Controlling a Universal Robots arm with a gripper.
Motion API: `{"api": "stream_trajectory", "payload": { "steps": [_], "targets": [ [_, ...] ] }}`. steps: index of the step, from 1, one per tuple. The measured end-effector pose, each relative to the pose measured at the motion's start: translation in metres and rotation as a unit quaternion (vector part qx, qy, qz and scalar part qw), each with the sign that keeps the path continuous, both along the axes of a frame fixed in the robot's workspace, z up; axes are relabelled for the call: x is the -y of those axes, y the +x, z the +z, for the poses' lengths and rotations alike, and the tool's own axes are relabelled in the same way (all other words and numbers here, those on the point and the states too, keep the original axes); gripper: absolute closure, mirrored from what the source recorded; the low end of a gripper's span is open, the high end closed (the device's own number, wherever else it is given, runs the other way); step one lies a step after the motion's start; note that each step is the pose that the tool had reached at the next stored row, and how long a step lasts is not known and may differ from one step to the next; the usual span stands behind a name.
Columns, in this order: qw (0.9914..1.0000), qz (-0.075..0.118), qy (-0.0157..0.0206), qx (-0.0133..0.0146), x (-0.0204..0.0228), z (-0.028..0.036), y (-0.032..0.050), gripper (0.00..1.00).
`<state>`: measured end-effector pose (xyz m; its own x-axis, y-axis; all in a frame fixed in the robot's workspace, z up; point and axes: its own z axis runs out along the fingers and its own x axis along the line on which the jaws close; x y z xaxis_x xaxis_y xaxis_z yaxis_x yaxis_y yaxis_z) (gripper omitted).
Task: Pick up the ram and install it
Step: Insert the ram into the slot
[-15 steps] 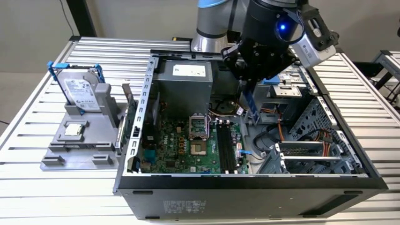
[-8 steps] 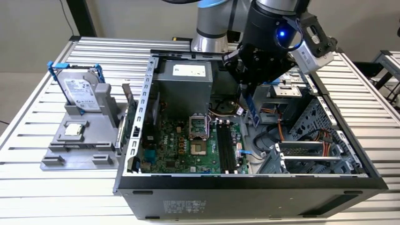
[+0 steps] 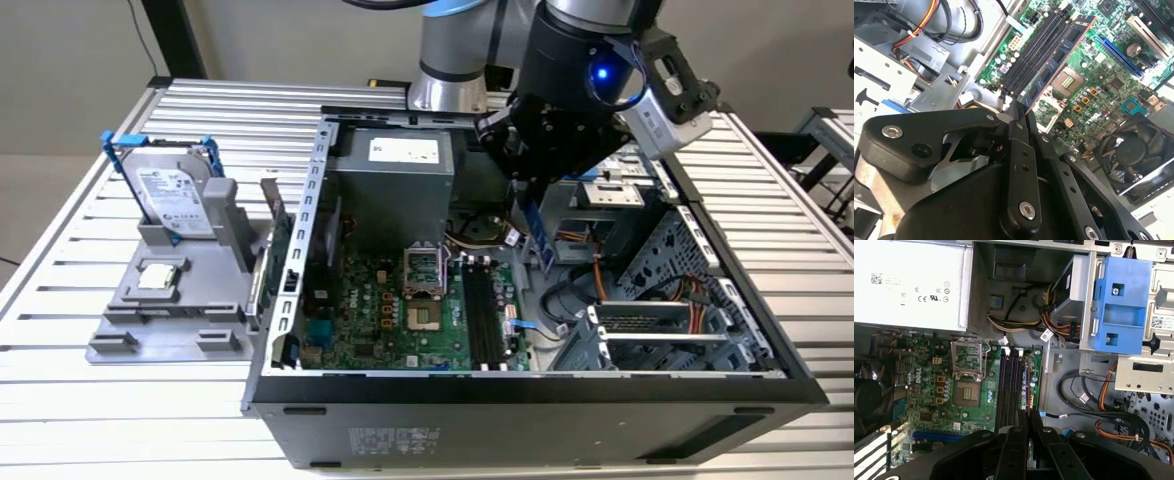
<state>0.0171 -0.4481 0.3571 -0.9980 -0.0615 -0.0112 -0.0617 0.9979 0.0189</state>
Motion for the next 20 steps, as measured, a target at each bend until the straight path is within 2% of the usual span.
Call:
{"api": "stream_trajectory", "payload": {
  "steps": [15, 20],
  "targets": [
    [1.00000, 0.000, -0.0010, 0.0004, 0.0000, -0.0207, 0.0008, 1.00],
    [0.99999, 0.000, -0.0033, 0.0004, -0.0002, -0.0258, 0.0008, 1.00]
  ]
}}
